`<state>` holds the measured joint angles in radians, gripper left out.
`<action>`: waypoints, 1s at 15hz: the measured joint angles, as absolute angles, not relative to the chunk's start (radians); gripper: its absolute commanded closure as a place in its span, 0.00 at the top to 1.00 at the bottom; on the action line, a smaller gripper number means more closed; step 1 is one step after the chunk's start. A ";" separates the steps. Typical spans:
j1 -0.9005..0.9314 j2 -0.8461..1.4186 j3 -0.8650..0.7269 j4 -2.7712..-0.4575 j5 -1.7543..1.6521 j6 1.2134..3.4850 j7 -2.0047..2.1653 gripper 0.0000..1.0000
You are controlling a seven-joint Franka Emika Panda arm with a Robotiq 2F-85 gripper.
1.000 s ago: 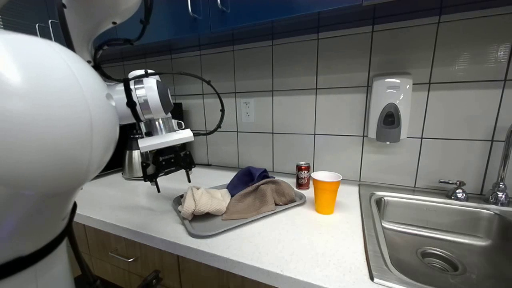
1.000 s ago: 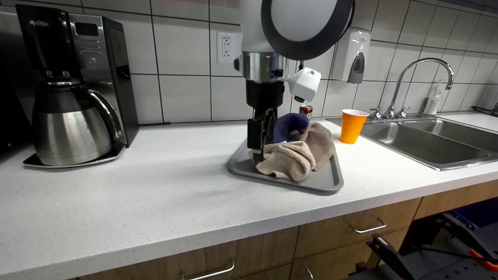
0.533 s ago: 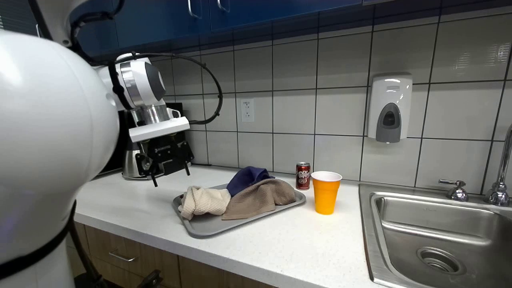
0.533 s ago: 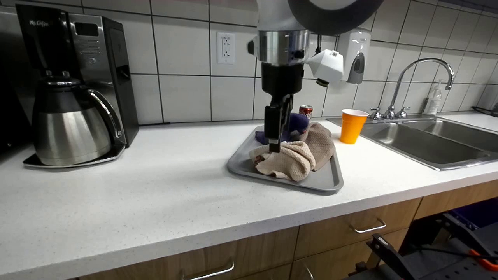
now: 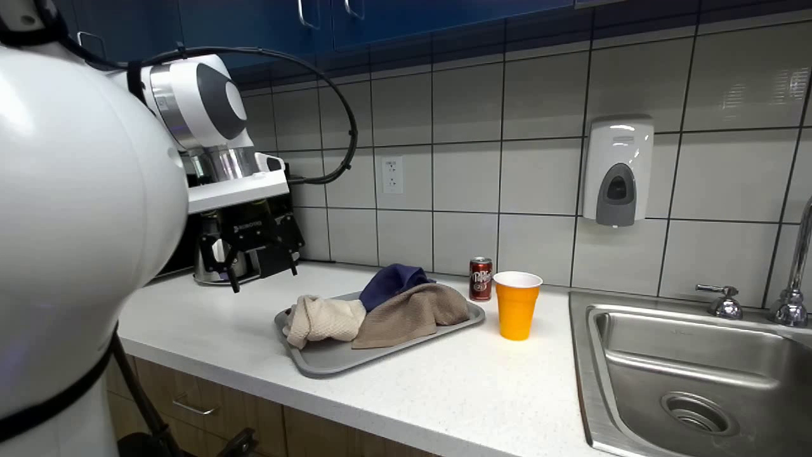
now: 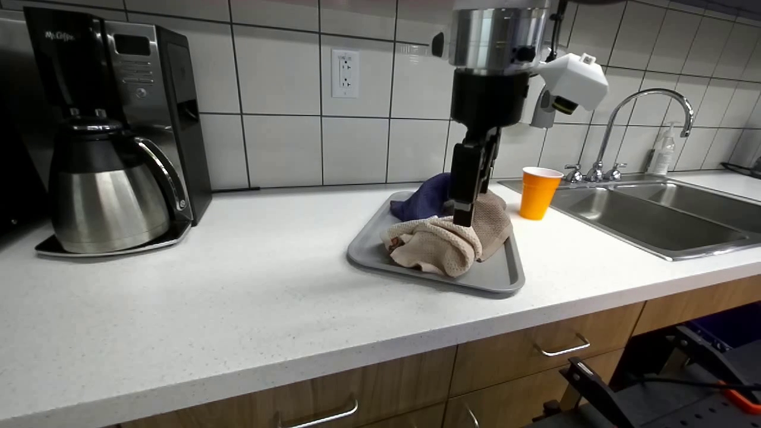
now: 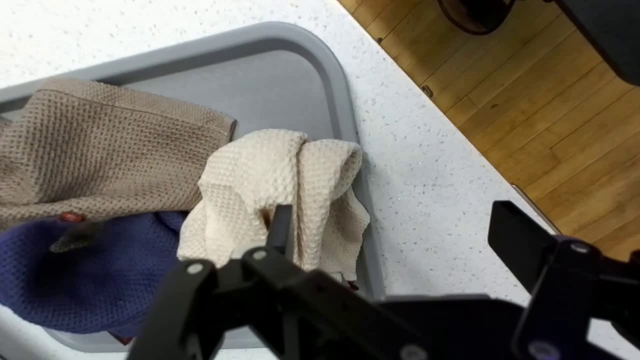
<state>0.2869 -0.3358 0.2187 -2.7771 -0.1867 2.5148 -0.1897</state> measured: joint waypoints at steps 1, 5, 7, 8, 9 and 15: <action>0.287 -0.360 0.216 -2.785 -0.177 2.507 -0.189 1.00; 0.287 -0.415 0.209 -2.770 -0.147 2.470 -0.177 1.00; 0.287 -0.438 0.207 -2.771 -0.137 2.453 -0.169 1.00; 0.287 -0.449 0.207 -2.771 -0.135 2.442 -0.164 1.00; 0.287 -0.459 0.206 -2.770 -0.134 2.430 -0.159 1.00; 0.287 -0.495 0.201 -2.771 -0.116 2.389 -0.148 1.00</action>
<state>0.2869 -0.4951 0.2005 -2.7708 -0.1162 2.3892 -0.1484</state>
